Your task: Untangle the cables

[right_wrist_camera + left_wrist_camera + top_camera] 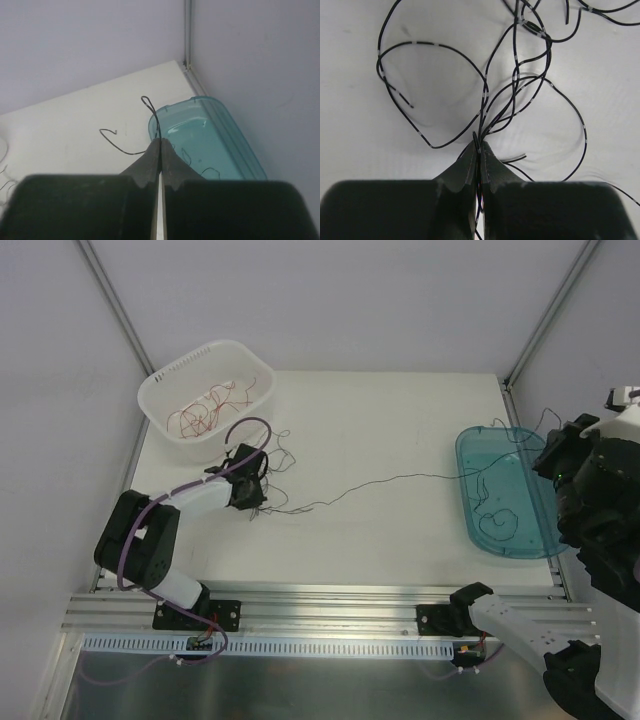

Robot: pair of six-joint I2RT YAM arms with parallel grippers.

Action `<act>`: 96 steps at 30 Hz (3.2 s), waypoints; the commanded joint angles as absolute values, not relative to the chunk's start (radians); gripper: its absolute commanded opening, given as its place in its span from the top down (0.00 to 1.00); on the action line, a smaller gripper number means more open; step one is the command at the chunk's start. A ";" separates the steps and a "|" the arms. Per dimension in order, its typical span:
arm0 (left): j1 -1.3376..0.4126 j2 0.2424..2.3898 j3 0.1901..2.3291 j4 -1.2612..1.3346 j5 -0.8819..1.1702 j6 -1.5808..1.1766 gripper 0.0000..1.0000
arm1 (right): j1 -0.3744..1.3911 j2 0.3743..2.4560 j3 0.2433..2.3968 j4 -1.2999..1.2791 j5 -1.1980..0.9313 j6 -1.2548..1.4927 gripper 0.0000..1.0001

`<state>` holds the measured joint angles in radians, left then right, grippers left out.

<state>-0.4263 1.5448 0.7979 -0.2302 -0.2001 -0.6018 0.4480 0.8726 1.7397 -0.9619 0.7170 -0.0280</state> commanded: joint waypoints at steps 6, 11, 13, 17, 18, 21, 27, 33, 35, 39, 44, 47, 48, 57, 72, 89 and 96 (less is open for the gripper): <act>-0.288 1.439 0.689 -0.295 -0.270 -0.612 0.93 | 0.440 0.899 1.862 -0.879 0.951 -0.284 1.00; -0.216 1.410 0.669 -0.295 -0.256 -0.653 0.77 | 0.440 0.899 1.879 -0.861 0.950 -0.299 0.99; -0.187 1.393 0.666 -0.296 -0.242 -0.661 0.73 | 0.439 0.905 1.882 -0.859 0.975 -0.325 0.99; -0.143 1.367 0.666 -0.295 -0.212 -0.681 0.55 | 0.440 0.896 1.905 -0.853 0.959 -0.333 0.99; -0.137 1.367 0.667 -0.296 -0.207 -0.687 0.48 | 0.437 0.894 1.911 -0.851 0.956 -0.334 0.99; -0.114 1.387 0.678 -0.296 -0.207 -0.692 0.46 | 0.440 0.888 1.928 -0.836 0.974 -0.376 0.99; -0.017 1.434 0.683 -0.298 -0.207 -0.748 0.46 | 0.440 0.868 1.967 -0.790 1.025 -0.472 0.99; 0.116 1.460 0.735 -0.308 -0.196 -0.805 0.38 | 0.459 0.842 1.982 -0.782 1.035 -0.509 0.99; 0.139 1.451 0.739 -0.310 -0.204 -0.810 0.34 | 0.465 0.842 1.973 -0.804 1.022 -0.505 0.99; 0.161 1.440 0.752 -0.313 -0.151 -0.744 0.38 | 0.472 0.853 1.883 -0.952 0.861 -0.375 0.99; 0.149 1.379 0.704 -0.313 -0.100 -0.733 0.43 | 0.472 0.842 1.593 -0.954 0.556 -0.187 0.99; 0.129 1.335 0.673 -0.311 -0.080 -0.736 0.46 | 0.472 0.842 1.394 -0.836 0.318 -0.089 0.99; 0.121 1.325 0.664 -0.311 -0.078 -0.727 0.46 | 0.472 0.854 1.359 -0.795 0.214 -0.072 0.99; 0.031 1.166 0.618 -0.324 -0.026 -0.661 0.33 | 0.486 1.135 1.118 -0.699 0.083 -0.005 0.59; -0.107 0.940 0.629 -0.479 0.185 -0.512 0.12 | 0.851 1.327 1.152 -0.359 0.157 0.218 0.28; -0.267 0.926 0.404 -0.391 0.134 -0.712 0.40 | 0.888 1.873 1.256 0.081 -0.124 0.302 0.36; -0.265 0.991 0.393 -0.379 0.075 -0.752 0.51 | 0.890 1.922 1.272 0.106 -0.163 0.296 0.63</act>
